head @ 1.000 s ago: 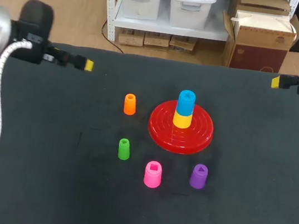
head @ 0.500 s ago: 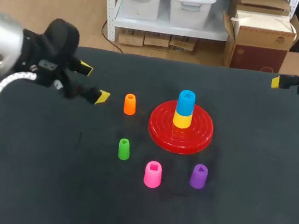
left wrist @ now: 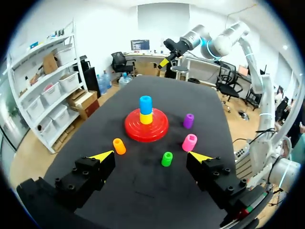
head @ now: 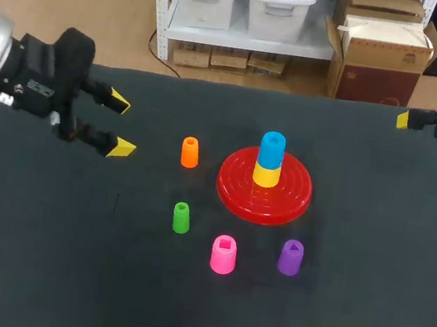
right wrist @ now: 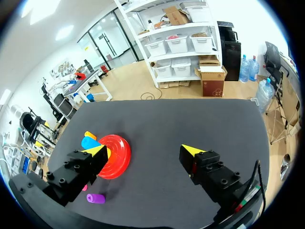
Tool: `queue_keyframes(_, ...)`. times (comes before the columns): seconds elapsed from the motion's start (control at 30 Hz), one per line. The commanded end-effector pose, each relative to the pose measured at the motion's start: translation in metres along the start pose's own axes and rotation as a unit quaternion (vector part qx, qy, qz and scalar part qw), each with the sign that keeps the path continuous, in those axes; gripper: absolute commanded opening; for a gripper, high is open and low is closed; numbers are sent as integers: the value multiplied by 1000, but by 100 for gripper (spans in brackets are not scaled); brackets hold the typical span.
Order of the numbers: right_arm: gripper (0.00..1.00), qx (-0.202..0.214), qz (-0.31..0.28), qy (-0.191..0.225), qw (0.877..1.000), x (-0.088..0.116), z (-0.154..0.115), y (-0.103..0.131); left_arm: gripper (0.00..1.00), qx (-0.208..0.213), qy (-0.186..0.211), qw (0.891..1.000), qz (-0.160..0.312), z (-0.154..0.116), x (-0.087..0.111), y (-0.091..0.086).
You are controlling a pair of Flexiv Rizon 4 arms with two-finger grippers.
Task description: Pick up and stack the cylinders on the red base in this order: pink,purple,orange,green
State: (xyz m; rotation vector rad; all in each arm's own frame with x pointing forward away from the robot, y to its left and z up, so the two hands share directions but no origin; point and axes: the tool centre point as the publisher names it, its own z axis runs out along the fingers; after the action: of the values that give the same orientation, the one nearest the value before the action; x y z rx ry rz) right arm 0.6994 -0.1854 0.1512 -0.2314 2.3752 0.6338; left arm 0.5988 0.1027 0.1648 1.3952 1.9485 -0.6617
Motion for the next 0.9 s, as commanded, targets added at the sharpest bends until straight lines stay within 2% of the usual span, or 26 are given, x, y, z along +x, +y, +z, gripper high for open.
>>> queue_keyframes(0.03,100,0,0,0,1000,0,0,0,100,10,-5,1000,4,-5,8,0)
queue_keyframes(0.23,100,0,0,0,1000,0,0,0,100,16,2,1000,13,-7,16,-2)
queue_keyframes(0.33,100,0,0,0,1000,0,0,0,100,6,0,1000,24,-8,19,-2)
queue_keyframes(0.37,100,0,0,0,1000,0,0,0,100,2,-2,1000,14,-8,19,-3)
queue_keyframes(0.9,100,0,0,0,1000,0,0,0,100,2,-2,1000,14,-8,19,-3)
